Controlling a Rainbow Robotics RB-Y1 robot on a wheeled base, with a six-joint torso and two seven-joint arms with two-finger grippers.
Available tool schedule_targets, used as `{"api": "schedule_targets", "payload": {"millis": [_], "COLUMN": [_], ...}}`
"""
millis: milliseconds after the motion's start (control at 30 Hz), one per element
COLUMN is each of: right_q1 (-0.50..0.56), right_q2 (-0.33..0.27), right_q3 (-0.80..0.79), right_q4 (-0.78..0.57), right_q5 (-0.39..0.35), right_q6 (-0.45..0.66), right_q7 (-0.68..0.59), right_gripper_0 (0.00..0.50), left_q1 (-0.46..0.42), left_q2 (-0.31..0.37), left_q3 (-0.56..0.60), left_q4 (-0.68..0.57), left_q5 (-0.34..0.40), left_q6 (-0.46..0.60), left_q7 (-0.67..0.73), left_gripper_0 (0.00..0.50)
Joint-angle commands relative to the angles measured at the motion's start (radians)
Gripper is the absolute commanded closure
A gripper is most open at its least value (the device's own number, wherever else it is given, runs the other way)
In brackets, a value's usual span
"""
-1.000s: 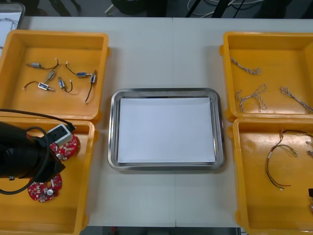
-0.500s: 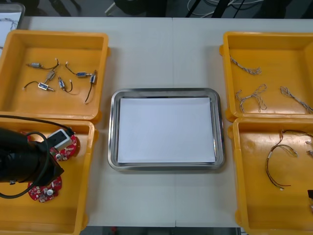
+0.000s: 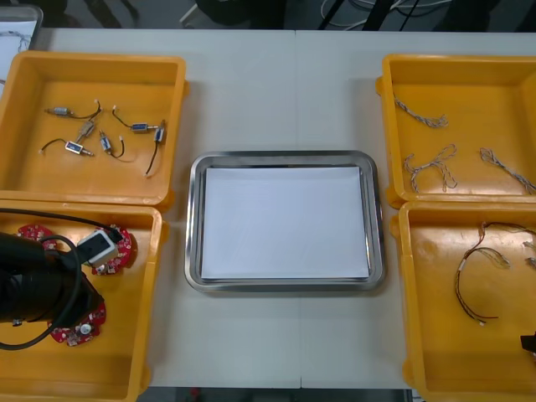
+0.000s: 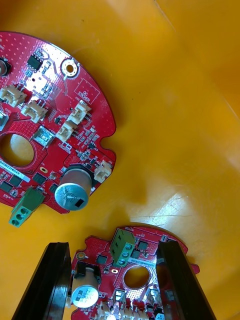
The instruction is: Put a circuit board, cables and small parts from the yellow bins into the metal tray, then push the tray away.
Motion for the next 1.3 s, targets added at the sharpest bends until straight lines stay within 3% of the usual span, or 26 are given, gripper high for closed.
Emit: {"api": "schedule_targets", "payload": {"millis": [33,1133,1167,1233,1267,1300], "right_q1": [0.028,0.028,0.026,0.028,0.028,0.028], "right_q2": [-0.028,-0.028,-0.028,-0.028,-0.028,-0.028], "right_q3": [0.024,0.077,0.078,0.084,0.087,0.090], "right_q4": [0.023,0.081,0.084,0.094,0.097,0.097], "right_q5": [-0.011,0.017,0.018,0.018,0.017,0.018], "right_q6": [-0.032,-0.119,-0.124,-0.136,-0.144,-0.147], "right_q7": [0.035,0.042,0.042,0.044,0.044,0.044], "right_gripper_0": [0.000,0.000,0.000,0.000,0.000,0.000], "left_q1": [0.029,0.014,0.014,0.014,0.014,0.014], "left_q2": [0.043,0.016,0.016,0.016,0.014,0.014], "left_q3": [-0.015,-0.057,-0.057,-0.057,-0.060,-0.061], "left_q4": [0.008,0.045,0.045,0.045,0.045,0.045], "left_q5": [-0.008,-0.021,-0.021,-0.021,-0.021,-0.021], "left_q6": [-0.013,-0.070,-0.070,-0.068,-0.068,-0.068], "left_q7": [-0.104,-0.115,-0.115,-0.118,-0.121,-0.122], "left_gripper_0": [0.000,0.000,0.076,0.296,0.470,0.500]}}
